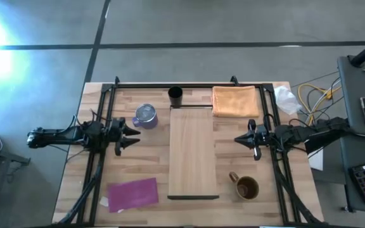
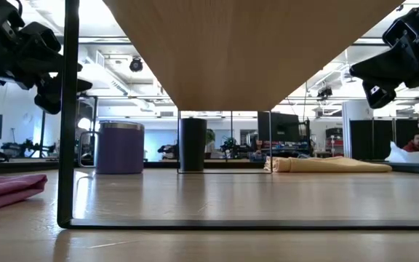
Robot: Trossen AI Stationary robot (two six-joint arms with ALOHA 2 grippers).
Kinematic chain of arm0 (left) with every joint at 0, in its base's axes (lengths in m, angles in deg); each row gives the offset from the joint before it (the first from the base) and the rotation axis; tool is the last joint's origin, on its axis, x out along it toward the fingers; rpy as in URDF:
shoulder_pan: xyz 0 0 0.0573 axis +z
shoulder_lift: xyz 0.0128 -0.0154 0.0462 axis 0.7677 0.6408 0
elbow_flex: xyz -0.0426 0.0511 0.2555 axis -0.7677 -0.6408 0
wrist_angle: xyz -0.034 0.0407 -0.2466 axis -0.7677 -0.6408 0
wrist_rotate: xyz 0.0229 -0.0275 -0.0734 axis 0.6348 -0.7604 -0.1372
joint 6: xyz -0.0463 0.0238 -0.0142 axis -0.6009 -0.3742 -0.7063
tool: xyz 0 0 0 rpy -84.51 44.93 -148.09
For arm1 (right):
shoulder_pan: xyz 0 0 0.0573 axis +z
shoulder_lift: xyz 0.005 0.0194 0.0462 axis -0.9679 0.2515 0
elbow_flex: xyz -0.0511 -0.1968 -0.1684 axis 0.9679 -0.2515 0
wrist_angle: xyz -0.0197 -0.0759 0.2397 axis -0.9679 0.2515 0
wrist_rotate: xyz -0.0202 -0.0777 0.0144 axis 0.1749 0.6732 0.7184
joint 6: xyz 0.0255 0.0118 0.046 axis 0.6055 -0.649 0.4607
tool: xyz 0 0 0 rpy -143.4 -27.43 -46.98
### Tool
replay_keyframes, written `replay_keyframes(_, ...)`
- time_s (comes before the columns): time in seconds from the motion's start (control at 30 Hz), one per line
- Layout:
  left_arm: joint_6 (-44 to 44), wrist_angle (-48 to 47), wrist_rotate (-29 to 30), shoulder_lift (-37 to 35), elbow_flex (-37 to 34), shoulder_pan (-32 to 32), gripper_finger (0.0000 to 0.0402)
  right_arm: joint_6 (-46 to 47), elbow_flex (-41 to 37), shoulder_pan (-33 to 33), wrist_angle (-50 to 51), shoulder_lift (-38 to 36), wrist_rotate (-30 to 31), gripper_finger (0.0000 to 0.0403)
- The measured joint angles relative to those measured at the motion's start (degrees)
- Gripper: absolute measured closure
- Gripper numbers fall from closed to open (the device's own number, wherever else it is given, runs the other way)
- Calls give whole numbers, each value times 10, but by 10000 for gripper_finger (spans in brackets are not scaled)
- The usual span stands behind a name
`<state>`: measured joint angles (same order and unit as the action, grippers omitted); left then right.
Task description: Stack small to large cups/mugs on shelf
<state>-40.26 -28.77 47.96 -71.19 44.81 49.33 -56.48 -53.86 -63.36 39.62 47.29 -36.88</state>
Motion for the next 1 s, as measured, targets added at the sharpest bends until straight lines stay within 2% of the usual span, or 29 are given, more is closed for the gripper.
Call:
replay_keyframes(0.77,0,0,0,0,0,0,217,0,0,0,0,0,0,385)
replay_keyframes(1.0,0,0,0,0,0,0,217,-151,0,0,0,0,5,385)
